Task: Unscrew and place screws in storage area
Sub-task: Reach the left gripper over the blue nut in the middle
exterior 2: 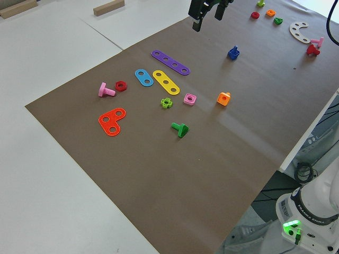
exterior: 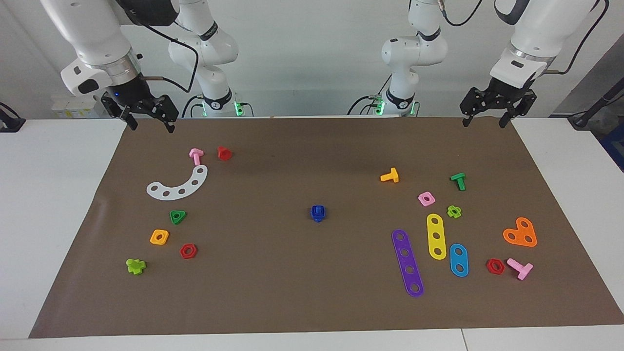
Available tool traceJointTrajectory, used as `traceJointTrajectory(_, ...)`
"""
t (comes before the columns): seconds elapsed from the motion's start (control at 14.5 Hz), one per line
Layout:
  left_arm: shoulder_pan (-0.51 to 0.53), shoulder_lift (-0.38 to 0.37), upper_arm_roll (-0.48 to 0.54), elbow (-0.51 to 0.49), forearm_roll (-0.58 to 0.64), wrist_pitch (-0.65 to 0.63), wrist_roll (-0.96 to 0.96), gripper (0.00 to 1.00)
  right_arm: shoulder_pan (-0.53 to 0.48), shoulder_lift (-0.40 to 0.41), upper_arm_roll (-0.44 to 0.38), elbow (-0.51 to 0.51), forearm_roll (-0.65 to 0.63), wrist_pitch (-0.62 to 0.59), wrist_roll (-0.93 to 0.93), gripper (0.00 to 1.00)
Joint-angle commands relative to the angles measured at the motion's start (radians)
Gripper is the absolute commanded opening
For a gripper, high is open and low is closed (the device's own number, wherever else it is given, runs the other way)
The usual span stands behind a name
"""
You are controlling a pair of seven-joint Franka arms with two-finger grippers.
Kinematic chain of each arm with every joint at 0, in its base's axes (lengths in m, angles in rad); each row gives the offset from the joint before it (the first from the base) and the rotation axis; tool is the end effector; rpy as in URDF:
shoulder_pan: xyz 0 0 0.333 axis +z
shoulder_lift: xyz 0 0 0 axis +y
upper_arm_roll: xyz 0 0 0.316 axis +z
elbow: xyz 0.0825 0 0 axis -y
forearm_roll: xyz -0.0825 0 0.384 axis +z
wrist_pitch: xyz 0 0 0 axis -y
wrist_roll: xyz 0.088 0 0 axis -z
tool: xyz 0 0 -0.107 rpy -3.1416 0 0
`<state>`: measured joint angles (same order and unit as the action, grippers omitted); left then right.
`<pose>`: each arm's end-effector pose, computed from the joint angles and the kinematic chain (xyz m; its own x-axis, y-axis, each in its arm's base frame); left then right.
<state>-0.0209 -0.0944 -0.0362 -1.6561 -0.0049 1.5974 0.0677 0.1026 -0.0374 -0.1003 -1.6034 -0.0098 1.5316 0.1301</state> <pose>0.5264 -0.0316 0.6375 0.9916 -0.1243 0.0356 -0.1243 -0.9922 -0.0009 0.5386 -0.0009 0.6261 0.9913 -0.1276 -0.0335 -0.1274 -0.9918 0.0105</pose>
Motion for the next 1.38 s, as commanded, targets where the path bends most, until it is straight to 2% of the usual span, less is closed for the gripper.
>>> traceJointTrajectory(0.0, 0.004, -0.033, -0.001, -0.047, 0.017, 0.029, 0.006, 1.0, -0.003, -0.012, 0.002, -0.009, 0.008, -0.007, 0.009, 1.0)
traceJointTrajectory(0.69, -0.008, -0.041, 0.001, -0.063, 0.016, 0.013, -0.008, 1.0, -0.003, -0.012, 0.002, -0.009, 0.008, -0.007, 0.009, 1.0)
traceJointTrajectory(1.03, -0.115, -0.019, -0.005, -0.068, -0.018, 0.016, -0.124, 1.0, -0.003, -0.012, 0.002, -0.009, 0.008, -0.007, 0.009, 1.0)
traceJointTrajectory(1.17, -0.189, 0.013, -0.005, -0.06, -0.021, 0.044, -0.24, 1.0, -0.003, -0.012, 0.002, -0.009, 0.008, -0.007, 0.009, 1.0)
traceJointTrajectory(1.31, -0.237, 0.041, -0.004, -0.059, -0.021, 0.068, -0.262, 1.0, -0.003, -0.012, 0.002, -0.009, 0.008, -0.007, 0.009, 1.0)
